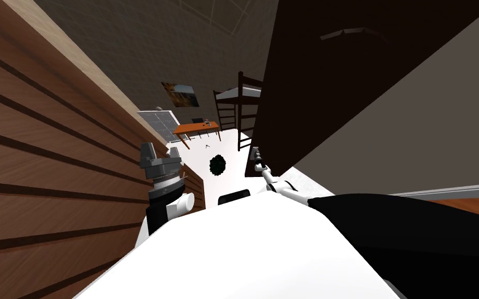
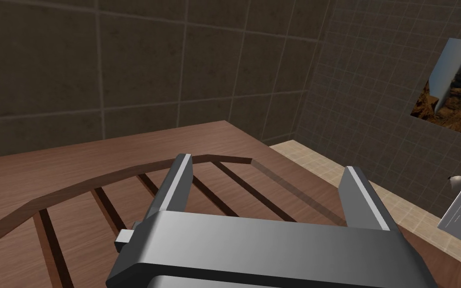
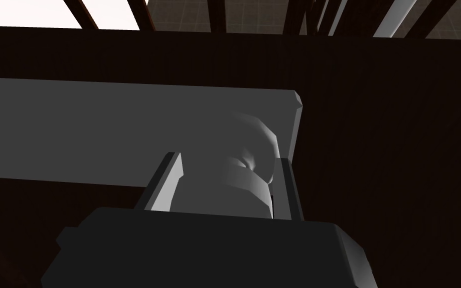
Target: Push the door open
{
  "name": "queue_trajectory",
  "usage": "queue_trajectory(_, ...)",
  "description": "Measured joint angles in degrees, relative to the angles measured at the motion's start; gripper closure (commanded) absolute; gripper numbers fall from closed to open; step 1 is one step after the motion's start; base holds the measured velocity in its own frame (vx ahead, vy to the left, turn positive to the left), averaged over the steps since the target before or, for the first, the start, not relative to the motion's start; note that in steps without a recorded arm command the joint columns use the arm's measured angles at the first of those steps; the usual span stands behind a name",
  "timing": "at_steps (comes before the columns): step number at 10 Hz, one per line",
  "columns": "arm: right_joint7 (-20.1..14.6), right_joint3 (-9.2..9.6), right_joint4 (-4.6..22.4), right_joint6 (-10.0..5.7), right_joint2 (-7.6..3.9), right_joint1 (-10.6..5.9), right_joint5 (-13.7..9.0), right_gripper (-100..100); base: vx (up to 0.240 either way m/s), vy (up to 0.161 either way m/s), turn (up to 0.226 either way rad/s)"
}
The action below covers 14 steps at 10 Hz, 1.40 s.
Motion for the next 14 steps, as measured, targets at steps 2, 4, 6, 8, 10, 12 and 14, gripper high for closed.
queue_trajectory(2, 0.0, 0.02, 0.1, 0.03, 0.05, 0.08, 0.0, 100, 0.009, -0.013, 0.029)
queue_trajectory(4, 1.5, -1.64, 1.0, -0.44, 0.73, -0.49, -0.4, 100, 0.031, -0.052, 0.073)
queue_trajectory(6, 3.0, -3.02, 1.5, -1.08, 1.21, -1.09, -0.7, 100, 0.053, -0.039, 0.042)
queue_trajectory(8, 5.2, -5.14, 1.5, -1.63, 2.17, -1.65, -1.1, 100, 0.059, -0.054, 0.073)
queue_trajectory(10, 6.5, -6.53, 2.6, -2.58, 2.46, -2.65, -1.4, 100, 0.039, -0.045, 0.038)
queue_trajectory(12, 7.9, -7.96, 4.6, -4.34, 2.96, -3.88, -1.6, 100, 0.037, -0.036, 0.027)
queue_trajectory(14, 9.8, -9.6, 1.6, -2.72, 4.06, -3.04, -2.0, 100, 0.021, -0.023, 0.04)
